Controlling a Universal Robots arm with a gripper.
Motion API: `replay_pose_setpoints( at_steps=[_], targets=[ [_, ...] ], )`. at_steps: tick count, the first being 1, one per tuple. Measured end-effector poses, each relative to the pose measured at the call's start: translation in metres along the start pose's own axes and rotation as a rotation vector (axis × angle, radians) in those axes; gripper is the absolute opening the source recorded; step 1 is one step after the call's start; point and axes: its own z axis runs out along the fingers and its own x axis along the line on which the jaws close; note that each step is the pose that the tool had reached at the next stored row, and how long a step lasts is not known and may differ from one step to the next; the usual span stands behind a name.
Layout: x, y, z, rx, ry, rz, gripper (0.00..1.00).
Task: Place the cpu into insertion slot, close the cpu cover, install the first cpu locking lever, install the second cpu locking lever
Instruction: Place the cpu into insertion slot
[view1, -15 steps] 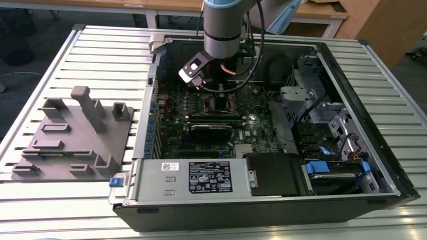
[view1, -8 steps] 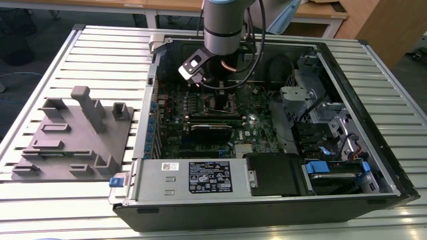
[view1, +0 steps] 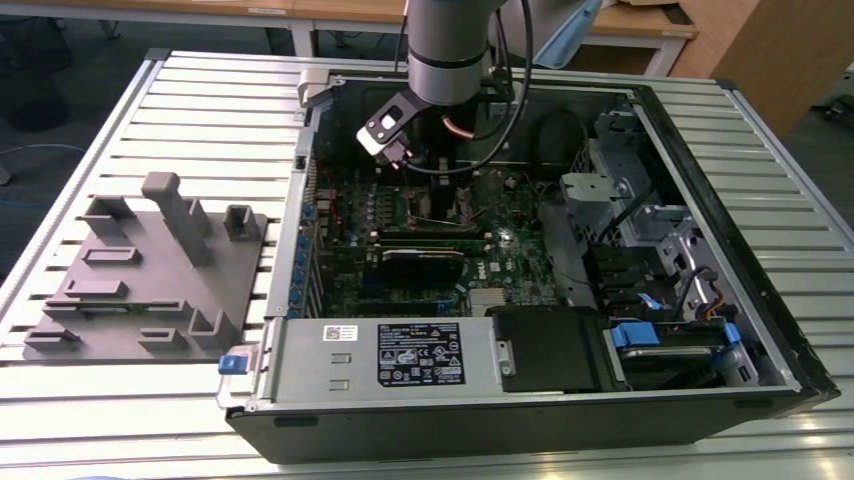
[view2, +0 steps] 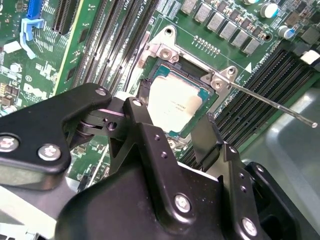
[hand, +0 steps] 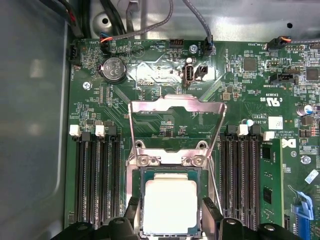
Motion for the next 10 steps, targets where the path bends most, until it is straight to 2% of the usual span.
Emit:
replay_pose_setpoints(
  at_steps=[10],
  targets=[
    [-0.0001,0.0001,-0.0025,0.0003,-0.0004,0.0,0.6]
  ],
)
